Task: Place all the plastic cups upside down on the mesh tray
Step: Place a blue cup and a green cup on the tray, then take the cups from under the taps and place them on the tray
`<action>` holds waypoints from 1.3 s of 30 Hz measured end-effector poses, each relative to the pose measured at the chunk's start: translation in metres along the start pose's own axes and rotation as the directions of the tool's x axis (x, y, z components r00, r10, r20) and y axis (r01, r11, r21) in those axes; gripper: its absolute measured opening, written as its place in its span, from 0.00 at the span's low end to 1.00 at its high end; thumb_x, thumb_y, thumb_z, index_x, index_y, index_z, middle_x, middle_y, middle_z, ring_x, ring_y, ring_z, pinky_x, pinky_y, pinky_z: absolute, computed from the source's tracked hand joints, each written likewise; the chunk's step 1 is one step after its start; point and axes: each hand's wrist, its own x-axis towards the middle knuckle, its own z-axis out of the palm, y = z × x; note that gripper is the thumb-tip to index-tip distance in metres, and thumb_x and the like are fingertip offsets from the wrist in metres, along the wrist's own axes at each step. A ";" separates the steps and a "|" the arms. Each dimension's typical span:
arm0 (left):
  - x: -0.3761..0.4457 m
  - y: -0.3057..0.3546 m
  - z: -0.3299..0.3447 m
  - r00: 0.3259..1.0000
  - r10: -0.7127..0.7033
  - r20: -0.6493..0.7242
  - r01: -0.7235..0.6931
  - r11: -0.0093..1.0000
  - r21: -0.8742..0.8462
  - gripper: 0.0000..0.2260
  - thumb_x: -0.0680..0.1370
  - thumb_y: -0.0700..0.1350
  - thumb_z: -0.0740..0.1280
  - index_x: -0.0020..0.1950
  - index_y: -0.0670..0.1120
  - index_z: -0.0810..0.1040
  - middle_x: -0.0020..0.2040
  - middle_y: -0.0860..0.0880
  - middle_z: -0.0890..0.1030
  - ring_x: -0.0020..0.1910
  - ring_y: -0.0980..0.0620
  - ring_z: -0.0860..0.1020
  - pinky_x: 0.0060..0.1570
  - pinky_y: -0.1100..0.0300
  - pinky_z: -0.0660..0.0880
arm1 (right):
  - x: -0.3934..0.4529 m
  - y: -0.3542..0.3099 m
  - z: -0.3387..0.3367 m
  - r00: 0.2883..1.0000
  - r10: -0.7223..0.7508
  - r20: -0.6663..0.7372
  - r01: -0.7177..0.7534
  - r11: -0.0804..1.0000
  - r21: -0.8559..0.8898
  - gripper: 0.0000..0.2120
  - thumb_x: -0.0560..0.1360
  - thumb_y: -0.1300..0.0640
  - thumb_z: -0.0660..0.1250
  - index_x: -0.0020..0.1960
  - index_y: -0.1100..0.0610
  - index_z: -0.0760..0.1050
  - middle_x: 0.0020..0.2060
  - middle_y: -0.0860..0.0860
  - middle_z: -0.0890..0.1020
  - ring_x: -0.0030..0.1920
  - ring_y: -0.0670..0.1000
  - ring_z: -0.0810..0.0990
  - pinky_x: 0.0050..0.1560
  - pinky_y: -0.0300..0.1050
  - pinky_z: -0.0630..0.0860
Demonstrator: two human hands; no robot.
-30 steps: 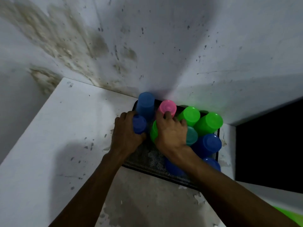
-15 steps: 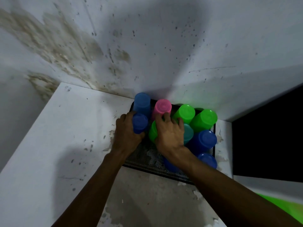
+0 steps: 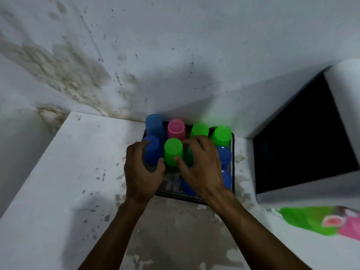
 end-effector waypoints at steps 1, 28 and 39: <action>-0.009 0.011 0.001 0.999 0.023 -0.031 -0.023 1.000 -0.008 0.22 0.69 0.41 0.73 0.60 0.38 0.73 0.56 0.40 0.77 0.53 0.49 0.77 0.52 0.62 0.76 | -0.011 0.005 -0.009 0.999 0.010 -0.045 -0.009 0.999 0.042 0.17 0.68 0.50 0.72 0.54 0.55 0.76 0.52 0.55 0.78 0.54 0.56 0.76 0.52 0.55 0.75; -0.223 0.208 0.220 0.789 -0.199 0.581 0.347 0.925 -0.154 0.41 0.62 0.46 0.80 0.70 0.51 0.63 0.65 0.52 0.73 0.64 0.52 0.72 0.58 0.64 0.72 | -0.231 0.250 -0.188 0.548 0.809 -0.213 -0.647 0.572 0.505 0.37 0.62 0.51 0.80 0.65 0.55 0.67 0.60 0.52 0.76 0.56 0.53 0.76 0.57 0.51 0.76; -0.212 0.227 0.229 0.819 -0.178 0.546 0.377 0.883 -0.278 0.29 0.66 0.38 0.78 0.62 0.51 0.71 0.54 0.62 0.74 0.55 0.61 0.73 0.53 0.76 0.69 | -0.218 0.271 -0.190 0.611 0.783 -0.115 -0.594 0.549 0.588 0.36 0.64 0.55 0.79 0.68 0.56 0.67 0.63 0.54 0.78 0.60 0.54 0.77 0.56 0.44 0.72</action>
